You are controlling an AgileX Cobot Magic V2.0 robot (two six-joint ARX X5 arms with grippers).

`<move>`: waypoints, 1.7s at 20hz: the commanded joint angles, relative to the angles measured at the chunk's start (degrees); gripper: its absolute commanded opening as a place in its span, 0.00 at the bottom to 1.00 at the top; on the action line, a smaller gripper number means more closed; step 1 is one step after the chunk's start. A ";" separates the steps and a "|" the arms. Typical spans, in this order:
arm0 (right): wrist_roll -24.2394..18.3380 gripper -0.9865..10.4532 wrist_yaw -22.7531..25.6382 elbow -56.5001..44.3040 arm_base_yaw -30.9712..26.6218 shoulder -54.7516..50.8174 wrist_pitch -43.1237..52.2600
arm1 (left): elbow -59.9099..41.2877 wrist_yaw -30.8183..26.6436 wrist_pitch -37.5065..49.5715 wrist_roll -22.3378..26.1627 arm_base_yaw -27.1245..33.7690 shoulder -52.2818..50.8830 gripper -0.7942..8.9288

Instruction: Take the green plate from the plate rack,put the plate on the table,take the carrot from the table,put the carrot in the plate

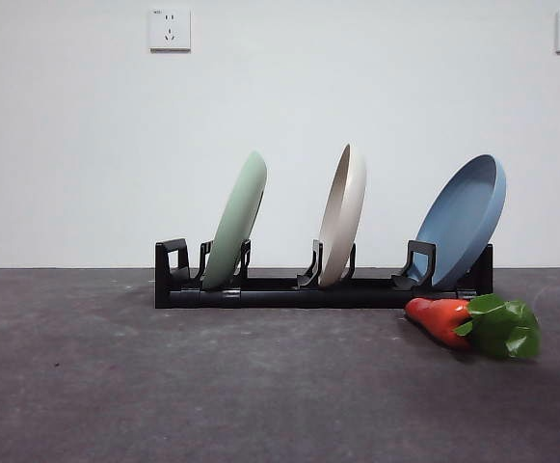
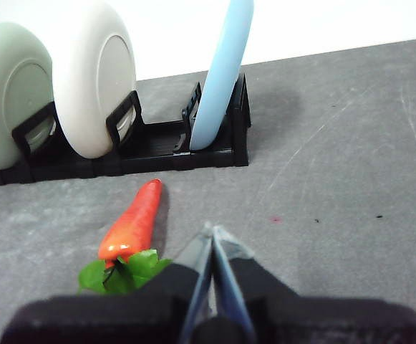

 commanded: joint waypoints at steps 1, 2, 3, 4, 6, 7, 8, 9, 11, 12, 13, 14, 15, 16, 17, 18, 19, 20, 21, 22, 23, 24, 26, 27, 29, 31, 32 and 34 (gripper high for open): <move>4.66 0.09 -0.31 -0.81 -0.11 -0.17 0.11 | -0.74 0.44 0.50 -1.99 0.15 -0.20 0.08; 5.33 0.09 -0.31 -0.81 -0.11 -0.17 0.48 | -0.68 0.77 0.48 -3.89 0.15 -0.20 0.08; 5.53 0.09 -0.28 -0.81 -0.11 -0.17 0.83 | -0.57 1.70 0.35 -6.32 0.15 -0.20 0.08; 5.64 0.09 -0.39 -0.76 -0.11 -0.17 1.03 | -0.44 2.67 0.31 -8.85 0.15 -0.20 0.08; 7.37 0.08 -1.07 -0.17 -0.11 -0.17 0.94 | 0.11 4.76 0.15 -12.57 0.15 -0.20 0.08; 8.41 0.08 -2.16 0.42 -0.11 -0.17 0.96 | 0.57 5.88 0.13 -14.01 0.15 -0.20 0.08; 9.40 0.08 -2.95 1.11 -0.11 -0.17 0.94 | 1.11 6.73 0.00 -14.71 0.15 -0.20 0.08; 10.23 0.08 -3.41 2.05 -0.11 -0.15 0.94 | 1.99 7.89 -0.35 -15.65 0.15 -0.20 0.08; 11.50 0.08 -3.72 4.17 -0.09 0.13 0.79 | 4.11 10.25 -1.73 -16.96 0.15 -0.17 0.08; 11.56 0.08 -4.50 5.57 -0.11 0.52 0.57 | 5.35 11.28 -2.51 -16.96 0.15 -0.17 0.08; 11.61 0.08 -5.18 7.06 -0.11 1.05 0.35 | 6.67 12.24 -3.32 -16.96 0.15 -0.17 0.08; 11.69 0.08 -5.73 8.46 -0.09 1.73 -0.11 | 7.87 12.72 -4.13 -17.11 0.15 -0.17 0.08; 11.76 0.08 -6.40 10.32 -0.11 2.69 -1.25 | 9.33 13.53 -5.07 -17.29 0.15 -0.13 0.08; 11.76 0.08 -6.69 12.39 -0.09 3.82 -3.08 | 10.80 14.32 -6.03 -17.31 0.15 0.00 0.08; 11.67 0.08 -7.10 14.32 -0.07 4.96 -5.14 | 12.07 15.30 -6.86 -17.29 0.15 0.22 0.08; 10.95 0.08 -8.04 16.63 -0.07 6.51 -7.63 | 13.49 16.63 -7.80 -17.27 0.15 0.66 0.08; 10.14 0.08 -9.03 18.67 -0.04 7.98 -9.88 | 14.69 18.05 -8.79 -17.11 0.15 1.09 0.08; 8.90 0.08 -10.36 21.11 0.00 9.77 -12.74 | 16.26 19.69 -10.25 -16.72 0.15 1.70 0.08; 7.45 0.08 -11.61 23.69 0.13 11.52 -16.02 | 17.90 21.20 -11.82 -16.35 0.15 2.51 0.08; 6.10 0.08 -12.74 25.97 0.24 13.03 -19.02 | 19.28 22.40 -13.16 -16.09 0.15 3.26 0.08; 4.11 0.08 -14.03 29.03 0.31 15.08 -23.08 | 21.14 24.17 -14.84 -15.39 0.15 4.35 0.08; 2.58 0.08 -14.47 31.30 0.31 16.59 -26.12 | 22.58 25.44 -15.98 -15.06 0.15 5.27 0.08; -1.22 0.08 -15.54 36.06 0.35 19.89 -32.35 | 25.73 27.85 -18.43 -14.64 0.15 7.43 0.08; -3.02 0.08 -15.52 38.53 0.46 21.55 -35.54 | 27.43 29.31 -19.78 -13.64 0.15 8.70 0.08; -6.27 0.08 -15.52 42.64 0.59 24.33 -40.81 | 30.64 31.98 -22.62 -11.85 0.15 11.13 0.08; -8.68 0.08 -15.52 46.05 0.59 26.75 -45.07 | 33.79 34.77 -25.57 -10.08 0.15 13.70 0.08; -9.60 0.08 -15.52 47.60 0.59 27.89 -47.17 | 35.43 36.15 -27.15 -9.14 0.15 15.10 0.08; -10.86 0.08 -15.52 50.07 0.59 29.75 -50.64 | 38.45 38.16 -30.25 -7.54 0.15 17.64 0.08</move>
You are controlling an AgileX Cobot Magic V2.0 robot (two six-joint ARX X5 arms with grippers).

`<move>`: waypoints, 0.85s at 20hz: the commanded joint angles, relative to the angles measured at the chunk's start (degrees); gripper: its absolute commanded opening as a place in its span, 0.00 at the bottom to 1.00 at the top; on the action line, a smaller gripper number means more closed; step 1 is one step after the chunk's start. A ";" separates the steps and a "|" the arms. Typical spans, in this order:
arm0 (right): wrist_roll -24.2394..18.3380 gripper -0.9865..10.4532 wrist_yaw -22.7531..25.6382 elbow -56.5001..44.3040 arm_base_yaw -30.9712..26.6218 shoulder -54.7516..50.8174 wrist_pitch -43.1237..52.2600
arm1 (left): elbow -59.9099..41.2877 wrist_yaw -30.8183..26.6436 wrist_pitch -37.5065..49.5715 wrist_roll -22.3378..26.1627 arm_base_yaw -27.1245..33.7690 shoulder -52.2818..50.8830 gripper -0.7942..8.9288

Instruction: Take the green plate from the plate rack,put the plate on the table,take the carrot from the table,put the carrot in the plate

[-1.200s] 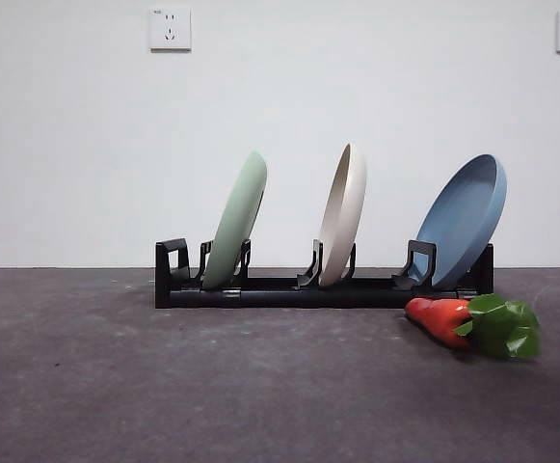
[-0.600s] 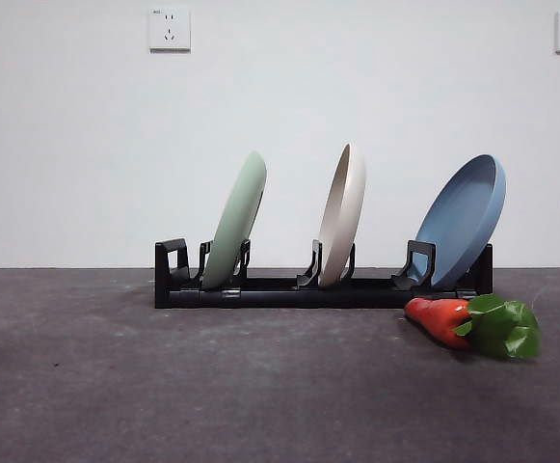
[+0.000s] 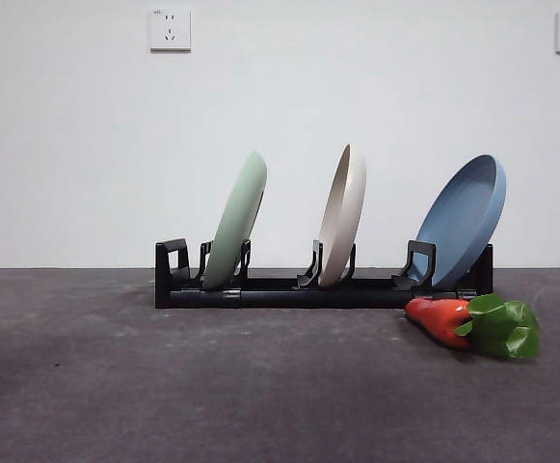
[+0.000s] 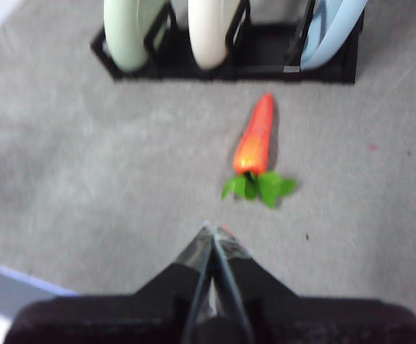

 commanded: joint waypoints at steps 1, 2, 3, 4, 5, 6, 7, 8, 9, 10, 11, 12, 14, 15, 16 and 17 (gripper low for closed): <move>-4.37 0.08 -0.09 3.43 0.13 2.45 -5.18 | 5.05 3.23 -5.27 5.25 0.15 4.02 0.07; -4.37 0.08 -0.09 4.35 0.13 3.19 -6.84 | 7.04 3.50 -7.43 6.51 0.13 5.44 0.07; -4.31 0.09 -0.07 4.90 0.13 3.67 -7.93 | 9.05 3.78 -9.79 7.74 0.13 6.80 0.07; -4.28 0.09 -0.04 4.94 0.13 3.89 -8.35 | 10.95 3.91 -11.74 8.17 0.13 8.09 0.08; -4.26 0.10 0.00 4.94 0.13 3.96 -8.57 | 12.20 3.91 -12.81 8.15 0.13 8.94 0.08; -4.24 0.19 0.00 4.94 0.13 3.98 -8.59 | 13.18 3.89 -13.62 8.11 0.13 9.66 0.09; -4.22 0.33 0.00 4.94 0.13 3.98 -8.59 | 13.97 3.85 -14.45 8.09 0.15 10.23 0.17; -3.61 0.53 0.00 4.94 0.13 4.00 -8.57 | 14.60 3.78 -15.34 7.87 0.15 10.93 0.38; -3.15 0.68 -0.02 4.94 0.13 4.09 -8.57 | 14.93 3.80 -16.11 7.87 0.15 11.58 0.61; -3.15 0.72 -0.02 4.94 0.13 4.24 -8.61 | 14.95 3.83 -16.81 7.89 0.15 12.20 0.74; -3.15 0.72 -0.04 4.94 0.13 4.46 -8.61 | 14.95 3.87 -17.81 7.91 0.15 12.79 0.74; -3.10 0.72 -0.04 4.94 0.13 4.72 -8.63 | 14.93 3.91 -18.73 7.91 0.13 13.44 0.74; -2.71 0.72 -0.11 4.94 0.13 5.18 -8.63 | 14.95 3.91 -19.37 7.93 0.13 14.45 0.74; -2.71 0.72 -0.09 4.94 0.13 5.31 -8.74 | 14.95 3.91 -19.15 8.04 0.13 14.71 0.74; -2.71 0.72 -0.09 4.94 0.13 5.49 -8.85 | 14.95 3.91 -18.86 8.13 0.13 14.91 0.74; -2.71 0.72 -0.09 4.94 0.13 5.49 -9.03 | 14.95 3.89 -18.43 8.13 0.13 15.12 0.74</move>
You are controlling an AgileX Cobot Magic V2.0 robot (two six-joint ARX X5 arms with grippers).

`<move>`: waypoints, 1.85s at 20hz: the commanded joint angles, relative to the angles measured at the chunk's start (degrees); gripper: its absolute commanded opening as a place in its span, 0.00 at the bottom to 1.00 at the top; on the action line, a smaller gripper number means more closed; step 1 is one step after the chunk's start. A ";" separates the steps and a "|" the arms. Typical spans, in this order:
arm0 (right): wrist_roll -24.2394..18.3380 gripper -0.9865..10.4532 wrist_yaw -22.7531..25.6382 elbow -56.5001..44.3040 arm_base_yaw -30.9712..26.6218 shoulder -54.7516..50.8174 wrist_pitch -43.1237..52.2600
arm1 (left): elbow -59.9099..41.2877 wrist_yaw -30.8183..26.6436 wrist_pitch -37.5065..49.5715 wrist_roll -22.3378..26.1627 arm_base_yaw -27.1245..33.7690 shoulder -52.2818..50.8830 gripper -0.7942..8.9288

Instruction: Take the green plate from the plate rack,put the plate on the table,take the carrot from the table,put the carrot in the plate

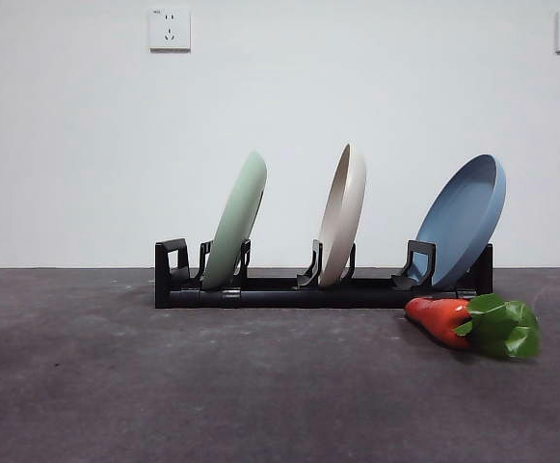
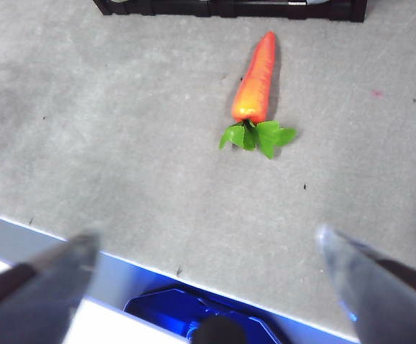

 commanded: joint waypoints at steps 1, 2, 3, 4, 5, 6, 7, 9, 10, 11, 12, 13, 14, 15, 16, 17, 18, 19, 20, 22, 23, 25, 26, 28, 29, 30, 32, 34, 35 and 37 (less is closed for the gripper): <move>0.24 0.72 -0.04 0.22 0.13 0.07 -0.13 | -0.02 0.31 1.62 0.87 0.13 0.28 0.74; 0.24 0.72 -0.04 0.22 0.13 0.07 -0.13 | -0.02 0.31 2.67 0.87 0.13 0.72 0.74; 0.24 0.72 -0.02 0.22 0.13 0.07 -0.13 | -0.02 0.31 3.89 0.87 0.09 1.22 0.74; 0.24 0.72 -0.02 0.22 0.13 0.07 -0.13 | -0.02 0.33 5.66 0.87 0.04 2.03 0.74; 0.24 0.72 -0.02 0.22 0.13 0.07 -0.13 | -0.02 0.37 7.85 0.85 0.02 3.02 0.74; 0.24 0.72 -0.02 0.22 0.13 0.22 -0.13 | -0.02 0.77 10.36 0.85 -0.02 4.26 0.74; 0.24 0.72 -0.04 0.22 0.13 0.59 -0.13 | -0.02 0.96 13.20 0.74 -0.20 5.68 0.74; 0.24 0.72 -0.04 0.22 0.13 1.22 -0.13 | 0.02 0.92 19.28 0.61 -1.64 9.57 0.74; 0.24 0.72 -0.04 0.22 0.13 1.64 -0.13 | 0.11 0.81 22.62 0.57 -2.71 11.89 0.74; 0.22 0.72 -0.04 0.22 0.13 2.05 -0.11 | 0.48 0.61 25.86 0.37 -3.96 14.62 0.74; 0.24 0.72 -0.04 0.22 0.13 2.56 -0.11 | 1.33 0.44 28.65 0.28 -5.22 17.55 0.74; 0.22 0.72 -0.04 0.22 0.13 2.97 -0.13 | 2.71 -0.57 31.06 0.28 -6.58 20.81 0.74; 0.22 0.72 -0.04 0.22 0.13 3.43 -0.13 | 4.57 -2.40 32.87 0.37 -7.96 24.15 0.74; 0.22 0.72 -0.02 0.22 0.13 3.74 -0.11 | 6.69 -3.87 34.58 0.72 -9.38 27.61 0.74; 0.24 0.72 -0.04 0.22 0.13 4.04 -0.11 | 8.85 -5.11 36.63 0.72 -10.62 31.21 0.74; 0.24 0.72 -0.04 0.22 0.13 4.39 -0.13 | 11.13 -5.95 38.45 0.83 -11.58 34.88 0.74; 0.24 0.72 -0.04 0.22 0.13 4.59 -0.13 | 13.49 -6.60 40.15 0.90 -12.11 38.69 0.74; 0.24 0.72 -0.04 0.22 0.13 4.74 -0.11 | 15.96 -6.82 41.27 0.90 -12.48 42.38 0.74; 0.24 0.72 -0.02 0.22 0.13 4.96 -0.13 | 18.60 -6.84 41.97 0.90 -12.94 46.14 0.74; 0.24 0.72 -0.02 0.22 0.13 5.20 -0.15 | 23.80 -7.39 42.77 0.92 -13.90 53.29 0.74; 0.24 0.72 -0.02 0.22 0.13 5.25 -0.15 | 26.43 -8.70 42.77 0.98 -14.27 56.70 0.74; 0.24 0.72 -0.04 0.22 0.13 5.44 -0.15 | 31.21 -10.91 42.77 2.25 -14.80 62.79 0.74; 0.24 0.72 -0.02 0.22 0.13 5.44 -0.17 | 33.31 -12.37 42.84 2.45 -15.04 65.57 0.74; 0.26 0.72 -0.02 0.22 0.13 5.44 -0.20 | 36.57 -14.67 43.25 2.45 -15.50 70.29 0.74; 0.31 0.72 -0.02 0.22 0.13 5.44 -0.20 | 37.73 -16.15 43.50 2.45 -15.69 72.28 0.74; 0.37 0.72 -0.02 0.22 0.13 5.44 -0.20 | 38.32 -16.83 44.02 2.45 -15.76 73.81 0.74; 0.39 0.72 -0.02 0.22 0.13 5.60 -0.20 | 38.36 -18.45 44.96 2.43 -16.17 75.89 0.73; 0.39 0.72 0.00 0.22 0.13 5.70 -0.20 | 38.36 -18.78 45.24 2.43 -16.41 77.46 0.73; 0.39 0.72 0.00 0.22 0.13 5.79 -0.17 | 38.36 -18.84 45.22 2.40 -16.59 78.16 0.73; 0.39 0.72 0.00 0.22 0.13 5.86 -0.17 | 38.36 -18.93 44.83 2.38 -16.85 78.79 0.72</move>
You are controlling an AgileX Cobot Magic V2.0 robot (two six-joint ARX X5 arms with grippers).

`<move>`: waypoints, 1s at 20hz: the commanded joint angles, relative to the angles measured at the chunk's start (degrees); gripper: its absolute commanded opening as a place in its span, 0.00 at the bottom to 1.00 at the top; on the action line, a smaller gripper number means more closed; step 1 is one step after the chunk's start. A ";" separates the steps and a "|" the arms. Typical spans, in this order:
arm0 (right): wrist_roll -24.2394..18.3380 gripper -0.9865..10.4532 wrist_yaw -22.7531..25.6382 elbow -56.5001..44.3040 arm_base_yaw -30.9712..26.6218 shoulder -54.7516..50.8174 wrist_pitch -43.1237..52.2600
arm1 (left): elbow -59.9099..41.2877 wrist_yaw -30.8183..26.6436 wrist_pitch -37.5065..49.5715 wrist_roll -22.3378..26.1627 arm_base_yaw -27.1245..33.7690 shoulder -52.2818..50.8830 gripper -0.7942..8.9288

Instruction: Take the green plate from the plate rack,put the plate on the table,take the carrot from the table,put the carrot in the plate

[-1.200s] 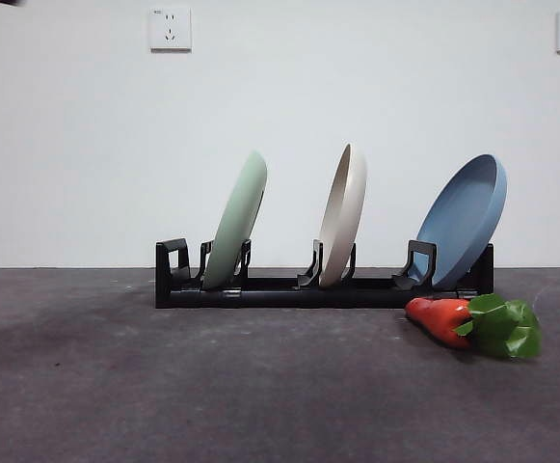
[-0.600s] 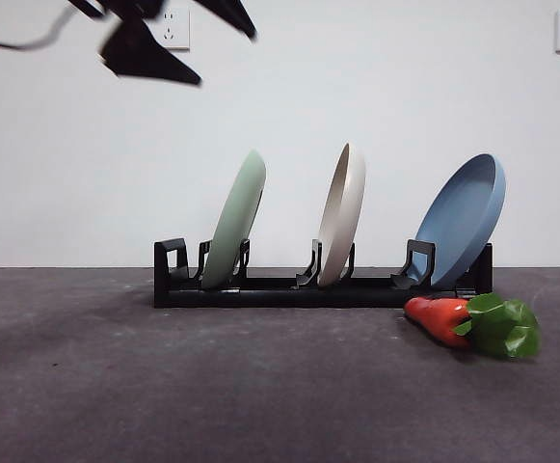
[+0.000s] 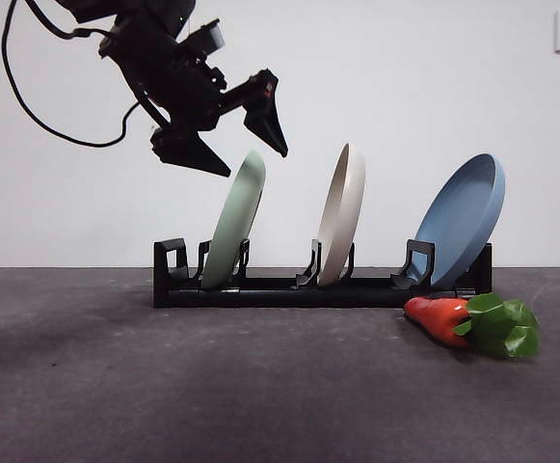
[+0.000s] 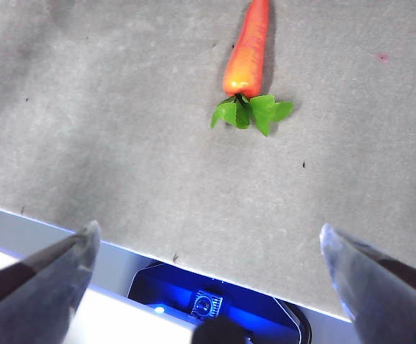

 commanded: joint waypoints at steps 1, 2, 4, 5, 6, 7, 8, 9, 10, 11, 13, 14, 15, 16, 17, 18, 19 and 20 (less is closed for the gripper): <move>0.35 0.72 -0.04 0.22 0.13 0.07 0.22 | 0.11 -0.24 0.11 0.68 -0.35 0.94 0.71; 0.33 0.72 -0.04 0.22 0.13 0.07 0.22 | 0.11 -0.24 -0.20 0.68 -0.57 0.94 0.60; 0.33 0.72 -0.04 0.22 0.13 0.07 0.22 | 0.11 0.00 -1.20 0.68 -0.59 0.94 0.42; 0.33 0.72 -0.04 0.22 0.13 0.07 0.22 | 0.11 -0.02 -1.90 0.68 -0.59 0.94 0.40; 0.33 0.72 -0.04 0.22 0.13 0.07 0.22 | 0.11 -0.04 -2.64 0.68 -0.59 0.94 0.36; 0.33 0.72 -0.04 0.22 0.13 0.07 0.22 | 0.11 0.00 -3.17 0.68 -0.59 0.94 0.31; 0.33 0.72 -0.04 0.22 0.13 0.07 0.22 | 0.11 0.11 -3.48 0.68 -0.59 0.94 0.25; 0.33 0.72 -0.04 0.22 0.13 0.07 0.22 | 0.11 0.13 -3.58 0.68 -0.59 0.94 0.22; 0.35 0.72 -0.04 0.22 0.13 0.07 0.22 | 0.11 0.20 -3.61 0.66 -0.59 0.94 0.19; 0.35 0.72 -0.04 0.22 0.13 0.07 0.22 | 0.11 0.20 -3.61 0.66 -0.59 0.94 0.15; 0.35 0.72 -0.04 0.22 0.13 0.07 0.22 | 0.11 0.39 -3.58 0.48 -0.59 0.94 0.10; 0.33 0.72 -0.04 0.22 0.13 0.07 0.22 | 0.11 0.50 -3.58 0.46 -0.59 0.94 0.10; 0.33 0.72 -0.04 0.22 0.13 0.07 0.22 | 0.11 1.03 -3.58 0.46 -0.59 0.94 0.10; 0.33 0.72 -0.04 0.22 0.13 0.07 0.22 | 0.11 1.88 -3.56 0.46 -0.57 0.94 0.08; 0.33 0.72 -0.04 0.22 0.13 0.07 0.22 | 0.11 1.88 -3.56 0.42 -0.57 0.94 0.07; 0.33 0.72 -0.04 0.22 0.13 0.07 0.22 | 0.11 1.88 -3.56 0.42 -0.57 0.94 0.07; 0.33 0.72 -0.04 0.22 0.13 0.07 0.22 | 0.11 1.88 -3.54 0.42 -0.57 0.94 0.07; 0.33 0.72 -0.04 0.22 0.13 0.07 0.22 | 0.11 1.88 -3.52 0.20 -0.55 0.94 0.07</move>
